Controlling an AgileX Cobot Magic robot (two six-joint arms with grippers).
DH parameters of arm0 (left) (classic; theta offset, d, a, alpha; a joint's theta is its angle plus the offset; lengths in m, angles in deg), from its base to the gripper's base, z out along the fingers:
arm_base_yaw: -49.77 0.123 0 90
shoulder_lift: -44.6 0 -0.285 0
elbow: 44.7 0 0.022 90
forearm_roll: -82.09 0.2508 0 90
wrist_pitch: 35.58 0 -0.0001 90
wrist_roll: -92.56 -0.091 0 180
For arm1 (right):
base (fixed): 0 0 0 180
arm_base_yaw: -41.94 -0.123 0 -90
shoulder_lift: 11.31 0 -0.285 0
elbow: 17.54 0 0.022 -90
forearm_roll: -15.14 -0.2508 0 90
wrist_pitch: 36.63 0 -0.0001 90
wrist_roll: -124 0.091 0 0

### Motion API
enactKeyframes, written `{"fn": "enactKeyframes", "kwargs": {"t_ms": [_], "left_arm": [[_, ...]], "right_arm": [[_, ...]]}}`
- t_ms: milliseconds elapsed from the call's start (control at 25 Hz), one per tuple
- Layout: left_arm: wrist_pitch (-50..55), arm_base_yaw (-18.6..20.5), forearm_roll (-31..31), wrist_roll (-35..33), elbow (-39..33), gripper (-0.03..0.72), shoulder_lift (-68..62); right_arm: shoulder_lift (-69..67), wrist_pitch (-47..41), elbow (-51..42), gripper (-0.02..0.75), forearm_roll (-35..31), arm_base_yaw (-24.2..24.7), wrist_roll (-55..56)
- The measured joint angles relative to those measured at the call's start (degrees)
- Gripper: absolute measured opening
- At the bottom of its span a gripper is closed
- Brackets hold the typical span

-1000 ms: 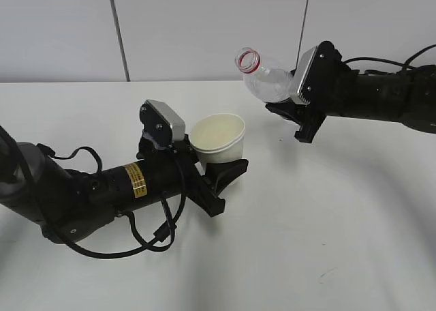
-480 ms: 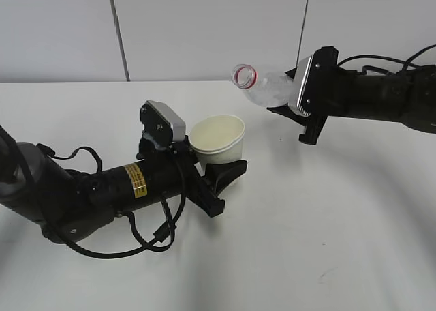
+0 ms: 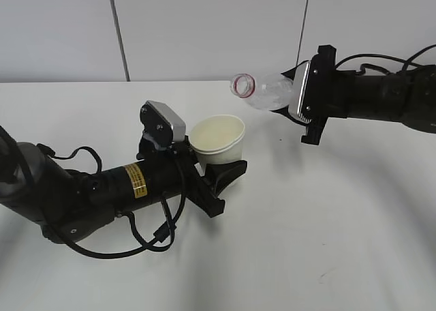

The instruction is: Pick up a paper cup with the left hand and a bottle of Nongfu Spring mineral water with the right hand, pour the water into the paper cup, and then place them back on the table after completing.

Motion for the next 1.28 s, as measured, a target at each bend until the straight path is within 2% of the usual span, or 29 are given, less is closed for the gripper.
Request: {"fn": "enactKeyframes", "kwargs": {"t_ms": [560, 840, 1280], "left_arm": [[0.53, -0.03, 0.25, 0.00, 0.87, 0.393, -0.05], [1.68, -1.43, 0.25, 0.00, 2.18, 0.393, -0.69], [2.24, -1.81, 0.19, 0.00, 2.25, 0.393, -0.81]], "right_arm": [[0.71, 0.00, 0.22, 0.419, 0.08, 0.00, -2.16], [0.74, 0.00, 0.22, 0.419, 0.08, 0.00, -3.46], [0.74, 0.00, 0.22, 0.419, -0.30, 0.00, -10.29]]}}
